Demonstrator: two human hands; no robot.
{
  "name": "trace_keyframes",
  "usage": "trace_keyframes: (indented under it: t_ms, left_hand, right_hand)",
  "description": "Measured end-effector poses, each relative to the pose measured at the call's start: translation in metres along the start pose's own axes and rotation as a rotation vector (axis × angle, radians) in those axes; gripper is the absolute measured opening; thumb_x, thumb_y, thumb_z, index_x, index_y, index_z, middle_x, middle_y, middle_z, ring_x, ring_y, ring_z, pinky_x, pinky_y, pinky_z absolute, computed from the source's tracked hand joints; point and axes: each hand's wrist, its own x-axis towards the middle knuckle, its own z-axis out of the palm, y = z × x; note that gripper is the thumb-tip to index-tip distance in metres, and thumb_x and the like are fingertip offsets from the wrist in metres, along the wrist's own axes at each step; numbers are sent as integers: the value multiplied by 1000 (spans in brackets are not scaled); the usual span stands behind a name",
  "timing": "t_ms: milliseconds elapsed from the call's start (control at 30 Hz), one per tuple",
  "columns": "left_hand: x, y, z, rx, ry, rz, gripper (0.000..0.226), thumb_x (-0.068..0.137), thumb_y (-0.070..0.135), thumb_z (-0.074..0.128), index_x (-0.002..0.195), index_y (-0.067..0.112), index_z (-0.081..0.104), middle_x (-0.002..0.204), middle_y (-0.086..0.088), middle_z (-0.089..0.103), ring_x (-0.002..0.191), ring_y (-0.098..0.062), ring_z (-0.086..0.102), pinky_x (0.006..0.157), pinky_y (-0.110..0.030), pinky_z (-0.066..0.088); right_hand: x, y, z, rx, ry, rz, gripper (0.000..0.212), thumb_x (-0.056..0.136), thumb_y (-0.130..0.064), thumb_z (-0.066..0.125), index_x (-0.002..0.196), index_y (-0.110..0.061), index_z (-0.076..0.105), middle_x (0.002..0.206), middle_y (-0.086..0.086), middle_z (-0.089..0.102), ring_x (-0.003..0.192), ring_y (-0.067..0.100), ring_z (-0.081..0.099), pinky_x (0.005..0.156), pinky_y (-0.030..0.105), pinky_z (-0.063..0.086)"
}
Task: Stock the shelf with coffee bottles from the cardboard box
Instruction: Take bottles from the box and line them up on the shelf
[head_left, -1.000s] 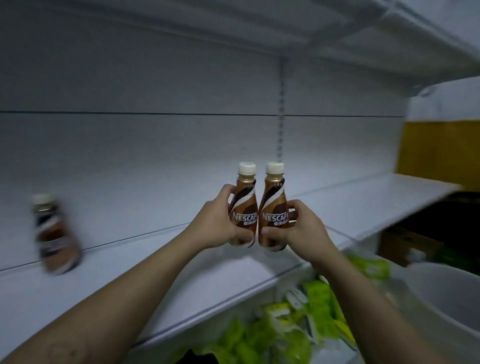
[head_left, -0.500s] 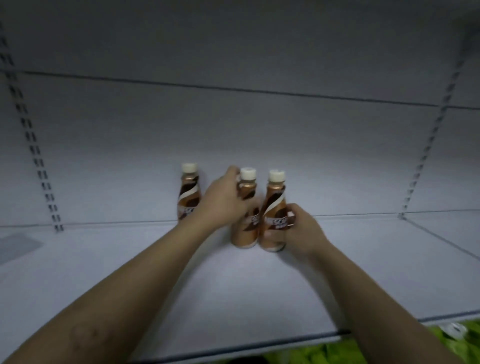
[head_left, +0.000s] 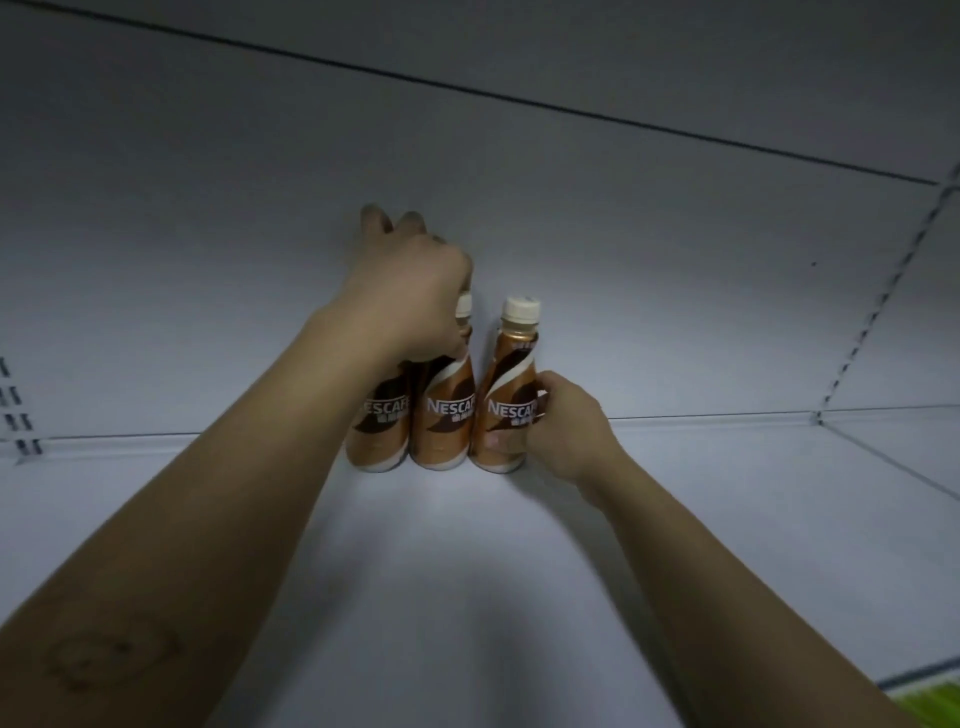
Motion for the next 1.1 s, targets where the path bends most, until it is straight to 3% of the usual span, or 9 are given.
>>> trace_keyframes:
  t_ms: [100,267,367,433,500,600,800,967,1100]
  left_hand:
    - [2,-7,5,-7,-19,-27,48,70,55,72,105,25,62,100,-1,61,109,-27,46,95,-47,27]
    - [4,-4,5,2,-24,-27,46,71,53,72,106,25,60,100,-2,60,110,-28,45,94,-46,27]
    - [1,-4,5,-11,-32,-29,45,72,49,71,108,24,60,102,-3,59,109,-28,46,95,-47,27]
    - [-2,0,2,-5,-28,-25,48,74,46,69,115,22,58,110,-4,58,111,-28,47,96,-48,28]
    - [-7,9,-2,5,-14,1,56,76,45,68,124,22,53,123,-7,54,117,-29,44,97,-47,30]
    - [-17,32,-9,-90,33,46,66,75,50,66,133,24,47,138,-6,45,126,-28,38,99,-45,28]
    - [-51,143,-19,-407,-38,366,66,83,56,59,139,27,42,142,1,43,132,-20,35,106,-37,24]
    - [-80,286,-16,-661,-133,650,65,82,56,61,137,26,45,140,2,47,129,-18,39,104,-35,30]
    - [-122,397,-3,-630,-188,797,64,79,64,56,132,30,48,135,4,52,126,-17,44,102,-38,27]
  right_hand:
    - [-4,6,13,58,70,-11,54,66,-21,87,108,-21,53,101,-10,64,91,13,63,82,32,53]
    - [-3,13,14,135,29,-51,47,73,-15,82,110,-23,54,86,-23,58,76,-8,56,63,8,40]
    - [-5,14,13,89,45,-50,44,74,-19,81,108,-26,55,85,-23,59,78,-3,58,65,12,39]
    - [-10,10,12,29,61,-40,51,72,-29,82,115,-24,56,92,-16,60,88,9,60,71,20,41]
    - [-18,6,8,-25,63,-12,73,66,-42,84,127,-21,49,113,-6,60,105,17,58,81,28,44]
    - [-32,-1,-15,-104,104,-70,102,67,-51,81,148,-18,28,146,5,42,133,22,42,105,37,39]
    - [-111,46,-127,-459,418,-91,93,74,-52,74,149,-19,30,152,3,38,139,22,35,113,36,28]
    - [-217,137,-207,-598,478,147,90,73,-51,74,148,-20,33,152,6,36,142,23,31,115,39,27]
    - [-310,214,-252,-650,484,386,87,72,-53,75,145,-23,38,153,8,35,141,26,33,112,40,32]
